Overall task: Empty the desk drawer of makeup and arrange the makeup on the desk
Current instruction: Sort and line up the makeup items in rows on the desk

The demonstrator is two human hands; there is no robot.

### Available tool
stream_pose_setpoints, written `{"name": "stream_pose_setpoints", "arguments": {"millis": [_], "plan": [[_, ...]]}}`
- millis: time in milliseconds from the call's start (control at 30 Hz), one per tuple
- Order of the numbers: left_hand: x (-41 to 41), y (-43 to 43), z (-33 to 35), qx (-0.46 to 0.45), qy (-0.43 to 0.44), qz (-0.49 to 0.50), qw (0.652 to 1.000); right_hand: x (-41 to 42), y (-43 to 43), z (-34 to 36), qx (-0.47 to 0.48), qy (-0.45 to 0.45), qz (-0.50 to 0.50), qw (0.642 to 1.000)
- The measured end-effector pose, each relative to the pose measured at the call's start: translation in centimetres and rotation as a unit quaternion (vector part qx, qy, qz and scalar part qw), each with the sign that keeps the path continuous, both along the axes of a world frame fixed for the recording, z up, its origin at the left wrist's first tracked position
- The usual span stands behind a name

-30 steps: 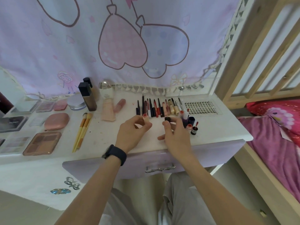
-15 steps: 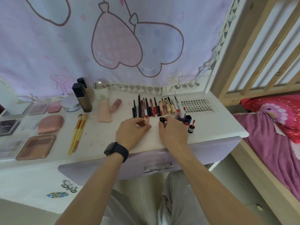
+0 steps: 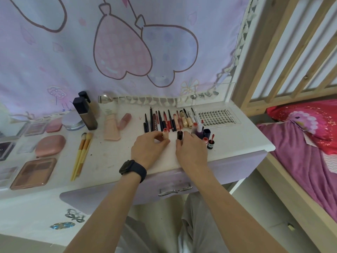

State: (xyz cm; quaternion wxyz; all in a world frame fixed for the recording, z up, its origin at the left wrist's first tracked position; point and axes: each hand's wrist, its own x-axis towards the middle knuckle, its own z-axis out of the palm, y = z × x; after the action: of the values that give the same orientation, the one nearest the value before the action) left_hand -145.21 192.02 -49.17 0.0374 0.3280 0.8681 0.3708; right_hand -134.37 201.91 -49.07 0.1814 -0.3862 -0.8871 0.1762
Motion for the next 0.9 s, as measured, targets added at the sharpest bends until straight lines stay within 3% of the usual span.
{"name": "stream_pose_setpoints", "arguments": {"millis": [233,433,667,900], "plan": [[0.1,0.4,0.2,-0.009,0.001,-0.003,1.000,2.9,-1.3,-0.6,-0.001,0.077,0.071,0.995],[0.7,1.2,0.3,-0.019,0.015,0.006,1.000,4.7,-1.5,-1.1,0.007,0.092,0.104,0.990],[1.1,1.9,0.6,-0.034,0.008,-0.004,0.999,5.4,-1.6,-1.6,0.070,0.140,0.158,0.975],[0.8,3.1,0.9,0.011,0.000,-0.018,1.000,6.2,-1.2,-2.8,0.103,0.171,0.195,0.960]]}}
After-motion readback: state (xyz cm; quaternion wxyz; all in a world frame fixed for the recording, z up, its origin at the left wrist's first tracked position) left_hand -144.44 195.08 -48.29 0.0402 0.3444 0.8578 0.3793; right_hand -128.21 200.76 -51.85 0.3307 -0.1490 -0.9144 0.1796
